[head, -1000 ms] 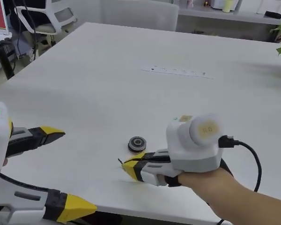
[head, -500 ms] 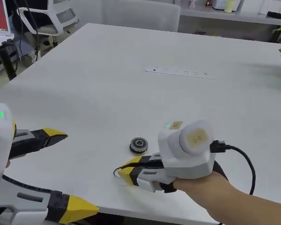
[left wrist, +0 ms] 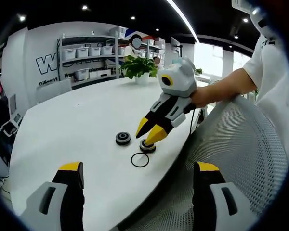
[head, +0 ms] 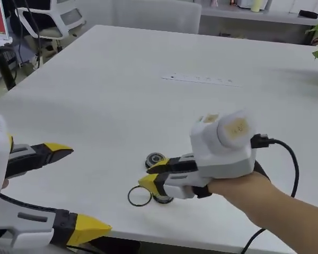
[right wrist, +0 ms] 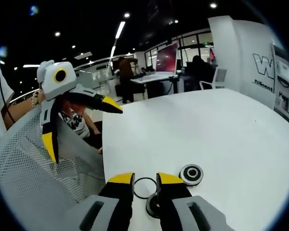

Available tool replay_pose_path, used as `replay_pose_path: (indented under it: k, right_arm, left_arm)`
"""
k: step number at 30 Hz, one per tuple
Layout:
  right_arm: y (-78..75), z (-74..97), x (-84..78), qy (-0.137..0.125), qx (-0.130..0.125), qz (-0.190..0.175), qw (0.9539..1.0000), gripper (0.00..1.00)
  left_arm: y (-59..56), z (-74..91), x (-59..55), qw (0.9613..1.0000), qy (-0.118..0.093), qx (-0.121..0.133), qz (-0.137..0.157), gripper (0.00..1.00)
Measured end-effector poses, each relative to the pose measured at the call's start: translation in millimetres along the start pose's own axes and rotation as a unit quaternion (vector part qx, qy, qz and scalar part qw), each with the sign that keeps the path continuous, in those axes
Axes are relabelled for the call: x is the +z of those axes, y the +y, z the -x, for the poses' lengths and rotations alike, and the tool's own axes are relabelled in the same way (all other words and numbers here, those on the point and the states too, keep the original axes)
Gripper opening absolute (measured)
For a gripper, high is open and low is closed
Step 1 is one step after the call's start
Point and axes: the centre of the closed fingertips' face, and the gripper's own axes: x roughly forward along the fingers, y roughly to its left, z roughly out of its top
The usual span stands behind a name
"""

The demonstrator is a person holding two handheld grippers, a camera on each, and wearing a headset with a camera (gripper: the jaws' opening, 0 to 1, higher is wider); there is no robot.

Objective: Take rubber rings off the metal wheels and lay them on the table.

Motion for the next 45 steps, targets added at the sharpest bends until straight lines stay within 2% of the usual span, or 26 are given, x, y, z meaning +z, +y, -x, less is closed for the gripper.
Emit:
replay_pose_path:
  k: [7, 10, 12, 14, 16, 19, 26, 33, 36, 45]
  right_arm:
    - [0.3, 16.3, 0.5, 0.01, 0.012, 0.025, 0.9996, 0.18]
    - [1.2, 24.1, 9.0, -0.001, 0.017, 0.041, 0.999, 0.18]
    - [0.5, 27.5, 11.4, -0.005, 0.013, 0.065, 0.9978, 0.19]
    - [-0.7, 30.1, 10.9, -0.003, 0.013, 0.071, 0.9974, 0.2]
    - [-3.8, 33.1, 10.2, -0.005, 0.015, 0.069, 0.9975, 0.2]
    - [-8.6, 37.3, 7.8, -0.005, 0.015, 0.061, 0.998, 0.2]
    - [-15.8, 44.1, -3.7, 0.006, 0.019, 0.052, 0.9984, 0.2]
    - [-26.4, 48.3, -17.3, 0.018, 0.013, 0.035, 0.9991, 0.22]
    - [-32.2, 49.1, -23.3, 0.022, 0.007, 0.025, 0.9994, 0.23]
    - [-35.0, 46.1, -44.6, 0.052, 0.007, 0.016, 0.9985, 0.25]
  left_arm:
    - [-3.0, -1.0, 0.7, 1.0, -0.002, -0.009, 0.002, 0.91]
    - [-3.8, -1.5, 0.8, 0.9999, -0.003, -0.012, 0.003, 0.91]
    - [-4.8, -1.8, 2.9, 0.9998, -0.01, -0.017, 0.008, 0.9]
    - [-6.6, -1.8, 6.5, 0.9995, -0.02, -0.022, 0.011, 0.88]
    - [-8.2, -1.4, 11.0, 0.9993, -0.028, -0.024, -0.001, 0.87]
    - [-11.9, -1.2, 13.8, 0.999, -0.027, -0.029, -0.022, 0.87]
    - [-14.5, 1.3, 18.0, 0.9984, -0.025, -0.04, -0.031, 0.87]
    - [-16.3, 3.3, 37.2, 0.9967, -0.027, -0.053, -0.055, 0.87]
    - [-17.8, 2.5, 51.2, 0.9951, -0.036, -0.061, -0.069, 0.87]
    - [-19.8, -15.5, 67.7, 0.9902, -0.026, -0.08, -0.111, 0.86]
